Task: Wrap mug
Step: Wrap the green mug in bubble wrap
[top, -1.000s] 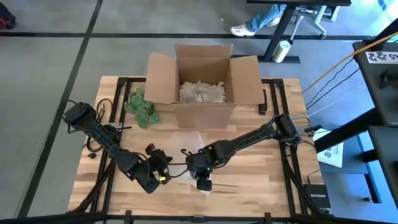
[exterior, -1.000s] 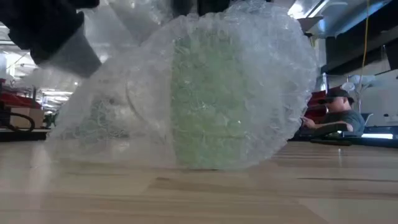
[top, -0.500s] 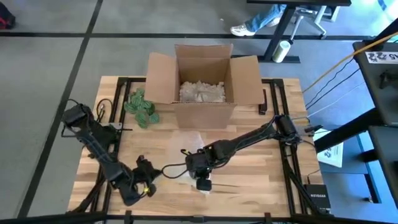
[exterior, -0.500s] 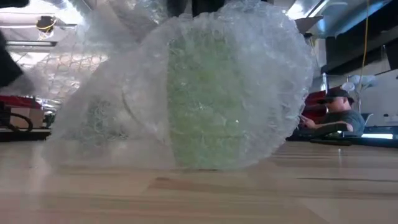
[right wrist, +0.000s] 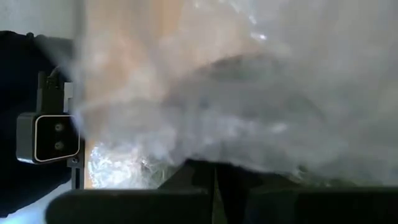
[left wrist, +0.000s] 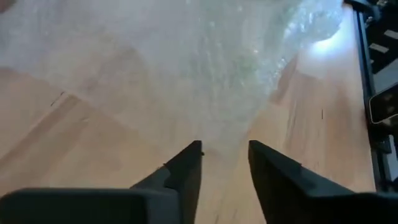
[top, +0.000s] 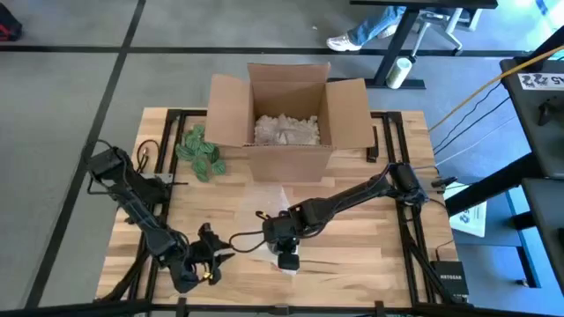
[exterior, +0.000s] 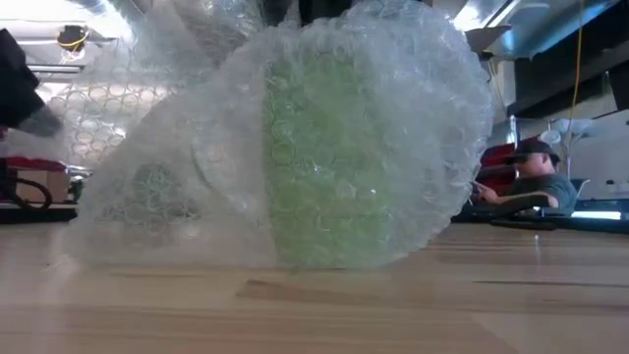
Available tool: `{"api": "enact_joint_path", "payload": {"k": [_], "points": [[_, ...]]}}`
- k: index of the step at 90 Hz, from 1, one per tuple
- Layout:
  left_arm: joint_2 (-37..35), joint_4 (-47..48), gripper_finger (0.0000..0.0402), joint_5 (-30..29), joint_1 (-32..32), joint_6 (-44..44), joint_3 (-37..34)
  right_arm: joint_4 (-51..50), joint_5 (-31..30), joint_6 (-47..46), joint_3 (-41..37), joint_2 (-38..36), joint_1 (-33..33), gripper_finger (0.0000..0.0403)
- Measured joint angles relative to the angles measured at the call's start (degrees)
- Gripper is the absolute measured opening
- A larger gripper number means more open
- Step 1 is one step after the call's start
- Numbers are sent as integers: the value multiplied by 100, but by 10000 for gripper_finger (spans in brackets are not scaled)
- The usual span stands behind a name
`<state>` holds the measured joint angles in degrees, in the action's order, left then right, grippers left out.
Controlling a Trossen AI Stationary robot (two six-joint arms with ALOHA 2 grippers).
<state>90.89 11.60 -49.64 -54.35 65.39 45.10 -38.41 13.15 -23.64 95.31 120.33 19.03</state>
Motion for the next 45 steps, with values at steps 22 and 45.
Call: {"api": "enact_joint_path", "payload": {"k": [22, 45], "points": [[0, 332, 152, 15, -2, 72, 0, 61, 0, -8, 0, 0, 0, 0], [59, 760, 153, 412, 2, 646, 0, 125, 3, -9, -2, 0, 0, 0]]}}
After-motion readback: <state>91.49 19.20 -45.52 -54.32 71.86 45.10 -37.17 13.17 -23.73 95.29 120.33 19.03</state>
